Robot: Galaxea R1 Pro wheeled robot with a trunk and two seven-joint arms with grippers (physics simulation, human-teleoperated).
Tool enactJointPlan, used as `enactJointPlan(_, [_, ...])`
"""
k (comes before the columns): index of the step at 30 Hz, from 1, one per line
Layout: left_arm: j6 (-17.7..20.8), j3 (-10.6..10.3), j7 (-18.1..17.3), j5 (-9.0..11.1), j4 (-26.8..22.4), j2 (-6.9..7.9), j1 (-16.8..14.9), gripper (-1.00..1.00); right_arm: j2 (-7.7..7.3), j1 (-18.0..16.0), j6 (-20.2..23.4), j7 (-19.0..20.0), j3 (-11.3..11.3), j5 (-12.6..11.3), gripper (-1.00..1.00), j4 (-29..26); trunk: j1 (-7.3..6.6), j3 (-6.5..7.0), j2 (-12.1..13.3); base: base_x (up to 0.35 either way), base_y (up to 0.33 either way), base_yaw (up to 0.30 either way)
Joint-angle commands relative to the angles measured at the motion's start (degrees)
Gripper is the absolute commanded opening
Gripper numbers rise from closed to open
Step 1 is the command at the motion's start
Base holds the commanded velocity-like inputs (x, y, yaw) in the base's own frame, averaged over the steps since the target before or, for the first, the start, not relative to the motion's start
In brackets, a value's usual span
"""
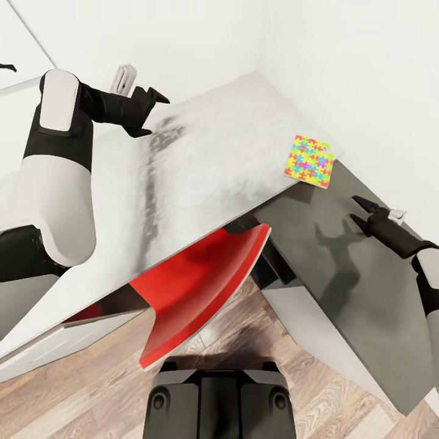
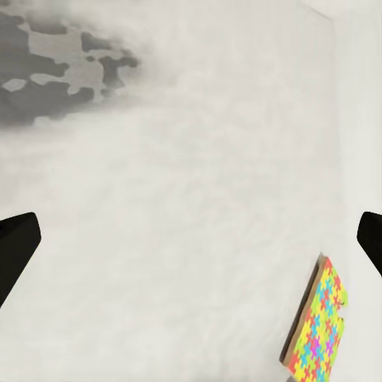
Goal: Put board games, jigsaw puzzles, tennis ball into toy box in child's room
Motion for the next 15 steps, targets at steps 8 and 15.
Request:
enactJointPlan(8, [0.2,0.2,0.6,0.6,0.0,-0.07,0.0,1.00,-0.79,-0.1,0.3,0.0,-0.5,-0.2,1.00,-0.1,0.03,-0.07,-0.1,0.000,0.000,0.005])
enactJointPlan(15, [0.2,0.2,0.6,0.6,-0.2,-0.07,0.5,1.00,-1.04,-1.2,0.2,-0.4,-0.6,-0.2,1.00,-0.1,0.03,-0.07,-0.1,0.000,0.000,0.002])
